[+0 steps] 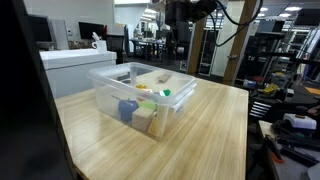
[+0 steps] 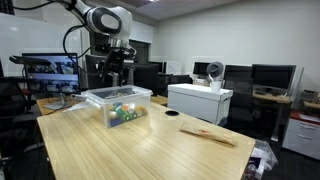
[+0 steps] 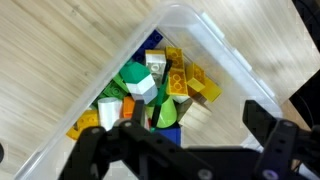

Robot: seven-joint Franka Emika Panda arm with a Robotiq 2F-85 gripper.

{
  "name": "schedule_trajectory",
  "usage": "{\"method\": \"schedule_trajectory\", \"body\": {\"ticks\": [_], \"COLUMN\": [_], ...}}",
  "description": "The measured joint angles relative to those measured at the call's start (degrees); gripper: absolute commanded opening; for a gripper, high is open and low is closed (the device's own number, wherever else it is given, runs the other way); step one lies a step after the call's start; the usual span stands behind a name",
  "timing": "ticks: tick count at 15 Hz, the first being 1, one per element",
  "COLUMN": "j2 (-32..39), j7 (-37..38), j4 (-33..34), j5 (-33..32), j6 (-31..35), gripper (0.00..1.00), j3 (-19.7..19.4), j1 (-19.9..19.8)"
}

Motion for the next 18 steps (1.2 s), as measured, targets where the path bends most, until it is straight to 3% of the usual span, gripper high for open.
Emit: {"method": "schedule_trajectory", "body": {"ticks": [5, 8, 12, 16, 18], "j2": [1.98, 7.95, 19.80, 30.70, 37.31], "j7": [1.07, 2.51, 6.26, 16.13, 25.75], "j4": [4.67, 11.06, 20.71, 29.15, 35.06], "j5": [3.57, 4.51, 7.51, 7.99, 7.85], "j6": [8.70, 12.09, 16.29, 20.99, 23.47], "gripper": [1.00, 1.00, 1.00, 1.00, 1.00], "j3": [-5.16, -8.99, -10.72, -10.29, -10.14], "j1": [-1.96, -5.97, -12.46, -16.13, -16.69]}}
